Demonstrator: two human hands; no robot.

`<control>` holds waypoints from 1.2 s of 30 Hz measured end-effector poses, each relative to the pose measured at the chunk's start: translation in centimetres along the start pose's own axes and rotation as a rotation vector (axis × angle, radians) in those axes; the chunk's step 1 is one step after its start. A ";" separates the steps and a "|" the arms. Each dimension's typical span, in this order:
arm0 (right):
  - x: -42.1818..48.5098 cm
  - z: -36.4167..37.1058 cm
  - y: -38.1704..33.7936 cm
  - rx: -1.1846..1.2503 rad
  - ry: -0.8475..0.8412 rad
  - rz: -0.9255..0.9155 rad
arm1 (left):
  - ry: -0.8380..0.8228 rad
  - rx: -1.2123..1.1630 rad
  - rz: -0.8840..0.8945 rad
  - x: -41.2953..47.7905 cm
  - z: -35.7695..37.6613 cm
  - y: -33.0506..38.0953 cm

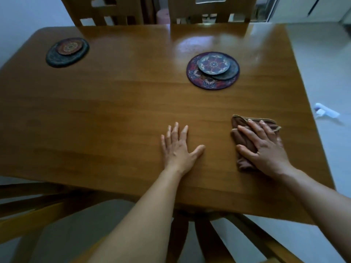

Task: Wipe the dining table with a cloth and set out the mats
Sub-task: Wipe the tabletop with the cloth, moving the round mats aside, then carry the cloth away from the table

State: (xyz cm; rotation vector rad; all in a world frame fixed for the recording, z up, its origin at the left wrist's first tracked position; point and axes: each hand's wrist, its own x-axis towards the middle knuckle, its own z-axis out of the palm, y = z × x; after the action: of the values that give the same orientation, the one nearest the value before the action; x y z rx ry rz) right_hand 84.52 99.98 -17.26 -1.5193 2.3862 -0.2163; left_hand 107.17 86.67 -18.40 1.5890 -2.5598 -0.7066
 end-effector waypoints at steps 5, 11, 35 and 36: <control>-3.9 0.2 1.3 -0.027 -0.036 0.013 | -0.047 -0.034 -0.079 -1.8 0.7 1.9; -8.5 0.8 1.3 -0.062 -0.181 -0.274 | -0.114 -0.095 -0.045 -5.3 2.3 4.7; -12.2 -9.3 -3.7 1.568 -0.034 0.615 | -0.206 -0.993 -0.255 -10.9 -5.9 9.4; -12.3 -10.1 -3.5 1.604 -0.029 0.616 | -0.199 -1.027 -0.236 -10.9 -6.3 10.2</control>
State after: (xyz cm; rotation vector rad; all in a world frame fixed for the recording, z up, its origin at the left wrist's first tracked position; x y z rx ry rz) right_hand 89.06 109.22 -4.62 -0.0334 1.5244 -1.4215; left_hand 105.50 97.58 -6.54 1.4255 -1.5469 -1.8560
